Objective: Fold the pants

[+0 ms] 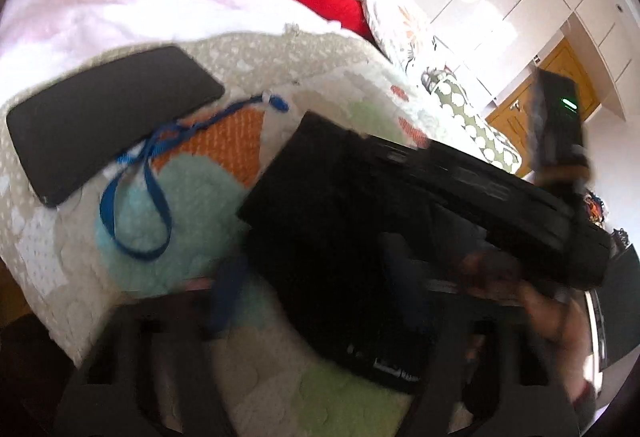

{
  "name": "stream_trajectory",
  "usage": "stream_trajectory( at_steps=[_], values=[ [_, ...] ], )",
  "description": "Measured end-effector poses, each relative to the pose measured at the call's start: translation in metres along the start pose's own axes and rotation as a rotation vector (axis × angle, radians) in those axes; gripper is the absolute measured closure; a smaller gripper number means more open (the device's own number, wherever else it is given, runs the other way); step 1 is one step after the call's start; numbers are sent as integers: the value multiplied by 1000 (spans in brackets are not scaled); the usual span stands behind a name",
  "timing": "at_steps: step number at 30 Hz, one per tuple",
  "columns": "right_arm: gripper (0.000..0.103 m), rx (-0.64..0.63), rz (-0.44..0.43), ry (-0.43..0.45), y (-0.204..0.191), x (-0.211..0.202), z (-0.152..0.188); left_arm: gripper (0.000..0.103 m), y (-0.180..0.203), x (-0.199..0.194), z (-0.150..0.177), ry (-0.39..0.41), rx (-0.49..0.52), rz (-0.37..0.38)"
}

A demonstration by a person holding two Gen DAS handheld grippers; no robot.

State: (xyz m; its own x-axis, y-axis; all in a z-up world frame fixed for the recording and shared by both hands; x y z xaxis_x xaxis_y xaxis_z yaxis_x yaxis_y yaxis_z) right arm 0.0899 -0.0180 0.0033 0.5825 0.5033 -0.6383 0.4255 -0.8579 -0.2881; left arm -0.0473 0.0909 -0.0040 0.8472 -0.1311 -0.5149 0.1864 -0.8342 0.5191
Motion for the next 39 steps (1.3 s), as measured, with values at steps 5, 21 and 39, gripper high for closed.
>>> stream_trajectory(
  at_steps=[5, 21, 39],
  values=[
    [34, 51, 57, 146, 30, -87, -22, 83, 51, -21, -20, 110, 142, 97],
    [23, 613, -48, 258, 160, -215, 61, 83, 209, -36, 120, 93, 776, 320],
    [83, 345, 215, 254, 164, -233, 72, 26, 207, -85, 91, 18, 691, 537]
  ],
)
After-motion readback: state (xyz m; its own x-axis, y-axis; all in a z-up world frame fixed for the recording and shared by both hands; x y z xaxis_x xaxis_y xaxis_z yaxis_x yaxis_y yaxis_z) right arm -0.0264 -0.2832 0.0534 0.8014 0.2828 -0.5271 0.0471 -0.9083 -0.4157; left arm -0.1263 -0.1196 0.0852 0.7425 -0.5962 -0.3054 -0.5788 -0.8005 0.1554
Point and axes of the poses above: each gripper's, at about its wrist camera, not at the fingertips, and x roughly the way its jaws point, y to its right, z to its underside, the point moved 5 cm from there along x, roughly the way its jaws point, and after that the axes turned 11 degrees about y, right-handed, at the moved point
